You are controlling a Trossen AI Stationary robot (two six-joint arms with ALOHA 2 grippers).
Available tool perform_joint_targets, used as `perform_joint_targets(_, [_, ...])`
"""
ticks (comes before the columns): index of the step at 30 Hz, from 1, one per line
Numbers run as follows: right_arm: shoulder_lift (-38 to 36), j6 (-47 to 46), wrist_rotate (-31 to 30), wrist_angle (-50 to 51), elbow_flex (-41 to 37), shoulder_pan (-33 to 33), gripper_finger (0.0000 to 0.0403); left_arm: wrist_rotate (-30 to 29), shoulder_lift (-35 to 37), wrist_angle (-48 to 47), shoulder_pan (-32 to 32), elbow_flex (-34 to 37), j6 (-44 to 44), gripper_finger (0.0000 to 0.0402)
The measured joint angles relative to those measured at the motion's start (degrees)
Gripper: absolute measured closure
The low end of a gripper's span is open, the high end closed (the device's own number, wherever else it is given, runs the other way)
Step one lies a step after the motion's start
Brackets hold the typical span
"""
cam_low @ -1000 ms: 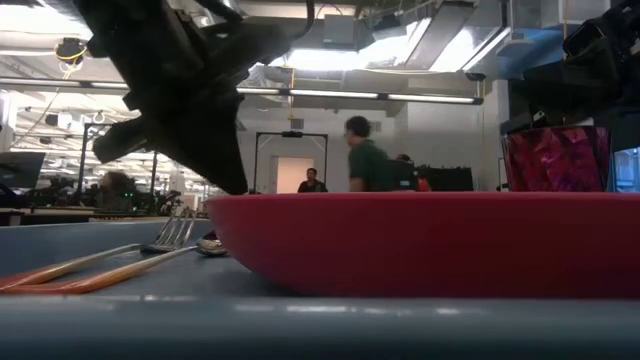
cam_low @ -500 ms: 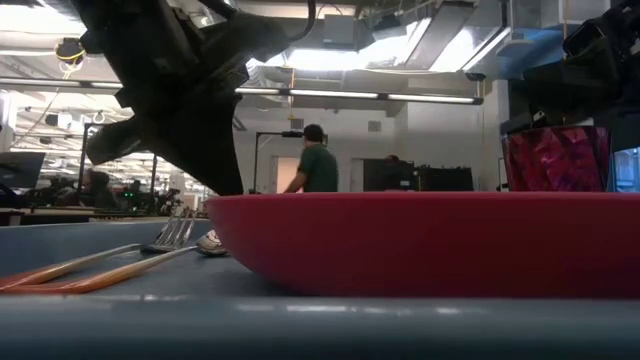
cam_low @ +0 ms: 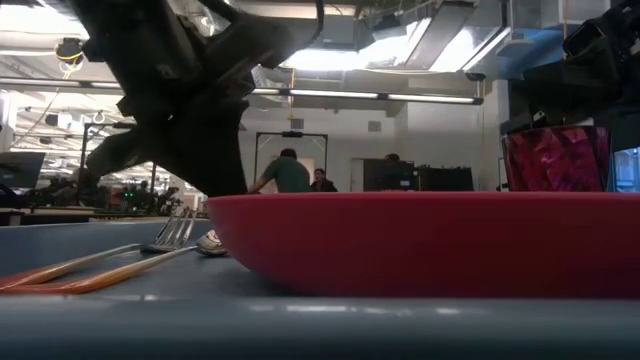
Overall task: Pick and place plate/cup/fork/spoon on tray
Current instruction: Put the orange and silver spoon on the blue tray on the right side of the orange and silver fork
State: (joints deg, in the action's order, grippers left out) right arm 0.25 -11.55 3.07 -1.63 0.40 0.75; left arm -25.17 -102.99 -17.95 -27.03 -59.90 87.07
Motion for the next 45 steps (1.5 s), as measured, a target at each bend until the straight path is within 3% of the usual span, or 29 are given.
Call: perform_joint_targets(45, [0.07,0.00,0.01,0.00,0.00,0.01,0.0293,1.14,-2.38,-4.10,1.55,0.00,1.40,0.0401])
